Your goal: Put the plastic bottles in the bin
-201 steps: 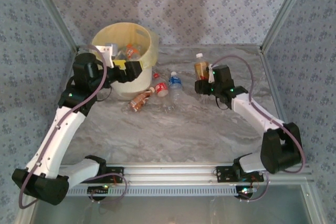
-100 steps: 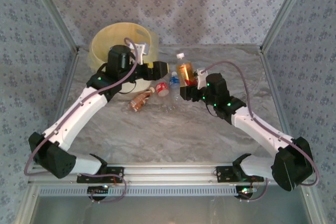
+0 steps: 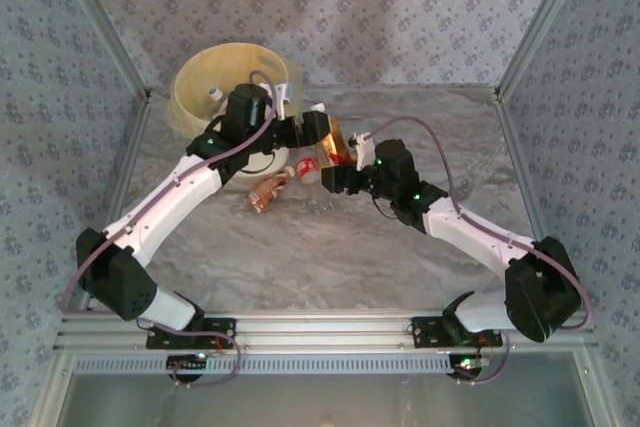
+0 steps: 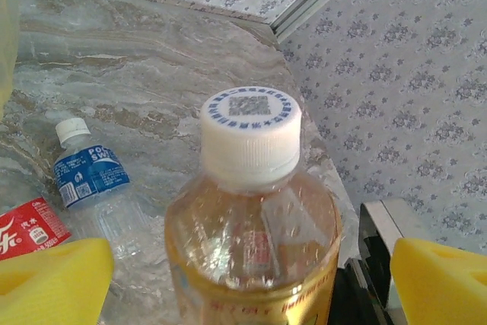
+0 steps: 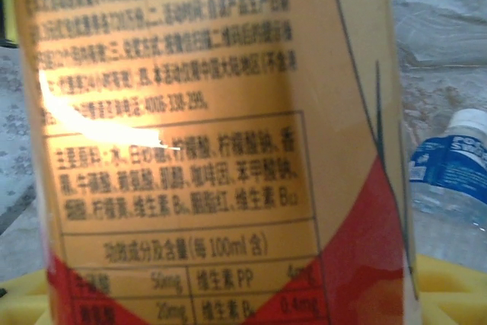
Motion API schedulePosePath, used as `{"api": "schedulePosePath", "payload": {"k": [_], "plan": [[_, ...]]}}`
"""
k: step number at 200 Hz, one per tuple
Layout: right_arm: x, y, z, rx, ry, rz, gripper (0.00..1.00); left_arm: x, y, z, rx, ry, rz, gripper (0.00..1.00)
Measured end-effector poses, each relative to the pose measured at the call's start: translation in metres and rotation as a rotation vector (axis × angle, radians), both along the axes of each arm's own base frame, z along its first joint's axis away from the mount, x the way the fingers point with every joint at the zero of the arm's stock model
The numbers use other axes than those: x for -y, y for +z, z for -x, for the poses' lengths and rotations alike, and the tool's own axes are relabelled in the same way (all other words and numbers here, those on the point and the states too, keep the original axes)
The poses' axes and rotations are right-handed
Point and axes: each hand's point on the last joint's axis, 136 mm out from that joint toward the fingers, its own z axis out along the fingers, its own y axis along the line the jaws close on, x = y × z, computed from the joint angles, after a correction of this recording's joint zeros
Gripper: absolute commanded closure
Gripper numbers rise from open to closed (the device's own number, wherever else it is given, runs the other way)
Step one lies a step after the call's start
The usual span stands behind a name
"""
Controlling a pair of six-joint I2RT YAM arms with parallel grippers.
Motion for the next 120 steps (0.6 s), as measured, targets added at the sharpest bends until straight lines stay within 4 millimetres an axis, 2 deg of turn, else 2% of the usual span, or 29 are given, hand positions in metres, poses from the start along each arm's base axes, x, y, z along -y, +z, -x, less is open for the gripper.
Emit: {"api": "schedulePosePath", "payload": {"k": [39, 81, 120], "plan": [[-0.013, 0.009, 0.007, 0.003, 0.061, -0.025, 0.48, -0.009, 0.002, -0.011, 0.007, 0.073, -0.031, 0.09], [-0.025, 0.021, 0.016, 0.021, 0.123, -0.044, 0.48, -0.019, 0.013, -0.029, 0.035, 0.144, -0.075, 0.28], [-0.03, 0.015, 0.02, -0.006, 0.154, -0.031, 0.49, -0.022, 0.01, -0.036, 0.034, 0.168, -0.111, 0.42]]}}
